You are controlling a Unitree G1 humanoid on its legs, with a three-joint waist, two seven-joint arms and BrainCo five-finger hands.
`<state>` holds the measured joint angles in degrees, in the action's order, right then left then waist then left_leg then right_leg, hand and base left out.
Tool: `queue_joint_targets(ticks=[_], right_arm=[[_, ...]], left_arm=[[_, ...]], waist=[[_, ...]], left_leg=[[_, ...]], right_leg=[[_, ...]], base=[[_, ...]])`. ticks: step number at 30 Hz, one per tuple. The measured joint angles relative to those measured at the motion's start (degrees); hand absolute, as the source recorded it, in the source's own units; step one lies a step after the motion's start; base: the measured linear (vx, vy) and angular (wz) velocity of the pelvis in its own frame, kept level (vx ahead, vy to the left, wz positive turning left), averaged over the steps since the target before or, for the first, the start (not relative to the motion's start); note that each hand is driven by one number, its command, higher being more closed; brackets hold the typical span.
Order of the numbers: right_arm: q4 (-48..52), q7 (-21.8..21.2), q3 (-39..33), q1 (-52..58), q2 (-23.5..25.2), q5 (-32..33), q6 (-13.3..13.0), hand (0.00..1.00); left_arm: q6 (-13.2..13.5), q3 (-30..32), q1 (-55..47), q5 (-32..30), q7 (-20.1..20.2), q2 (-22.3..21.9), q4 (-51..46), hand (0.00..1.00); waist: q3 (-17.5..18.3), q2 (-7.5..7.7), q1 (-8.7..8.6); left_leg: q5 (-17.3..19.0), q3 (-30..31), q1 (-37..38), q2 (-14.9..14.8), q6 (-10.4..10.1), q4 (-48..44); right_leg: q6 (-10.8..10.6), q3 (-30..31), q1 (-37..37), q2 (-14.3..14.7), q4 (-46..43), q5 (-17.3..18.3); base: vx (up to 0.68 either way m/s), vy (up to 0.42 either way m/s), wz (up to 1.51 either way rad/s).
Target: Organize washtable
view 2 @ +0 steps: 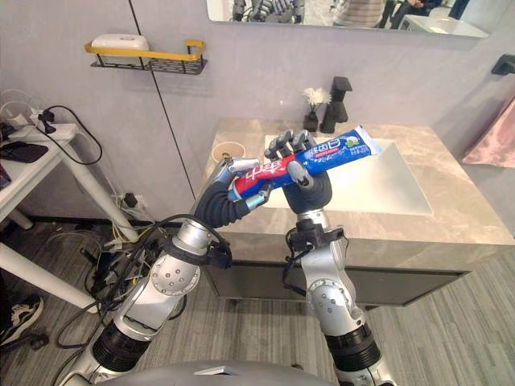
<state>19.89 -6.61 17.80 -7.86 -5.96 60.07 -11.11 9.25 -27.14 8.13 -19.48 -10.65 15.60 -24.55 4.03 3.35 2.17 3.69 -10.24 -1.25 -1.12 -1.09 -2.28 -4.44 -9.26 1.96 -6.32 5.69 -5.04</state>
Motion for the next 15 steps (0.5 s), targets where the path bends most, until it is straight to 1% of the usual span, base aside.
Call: queue_joint_targets(ticks=[3,9,10,15], right_arm=[[-0.2,0.3,0.4,-0.3,0.4,1.9,-0.7,1.00],[-0.3,0.6,0.4,-0.3,0.4,1.9,-1.3,1.00],[-0.3,0.7,0.4,-0.3,0.4,1.9,-1.3,1.00],[-0.4,1.1,0.3,-0.3,0.4,1.8,-1.3,1.00]], left_arm=[[0.0,-1.2,0.0,0.6,0.0,0.0,0.4,1.00],[0.0,-2.0,0.0,1.0,0.0,-0.5,1.4,1.00],[0.0,-2.0,0.0,1.0,0.0,-0.6,1.5,0.00],[-0.1,-2.0,0.0,1.0,0.1,-0.7,1.8,0.00]], waist=[[0.0,0.10,0.03],[0.0,0.14,0.00],[0.0,0.15,0.00],[0.0,0.23,-0.01]], left_leg=[[0.0,0.0,0.0,0.0,0.0,0.1],[0.0,0.0,0.0,0.0,0.0,0.1],[0.0,0.0,0.0,0.0,0.0,0.1],[0.0,0.0,0.0,0.0,0.0,0.2]], right_leg=[[0.0,0.0,0.0,0.0,0.0,0.0],[0.0,0.0,0.1,0.0,0.0,0.0],[0.0,0.0,0.1,0.0,0.0,0.0],[0.0,0.0,0.0,0.0,0.0,0.0]], base=[[0.00,0.000,0.00],[0.00,0.000,0.00],[0.00,0.000,0.00],[0.00,0.000,0.00]])
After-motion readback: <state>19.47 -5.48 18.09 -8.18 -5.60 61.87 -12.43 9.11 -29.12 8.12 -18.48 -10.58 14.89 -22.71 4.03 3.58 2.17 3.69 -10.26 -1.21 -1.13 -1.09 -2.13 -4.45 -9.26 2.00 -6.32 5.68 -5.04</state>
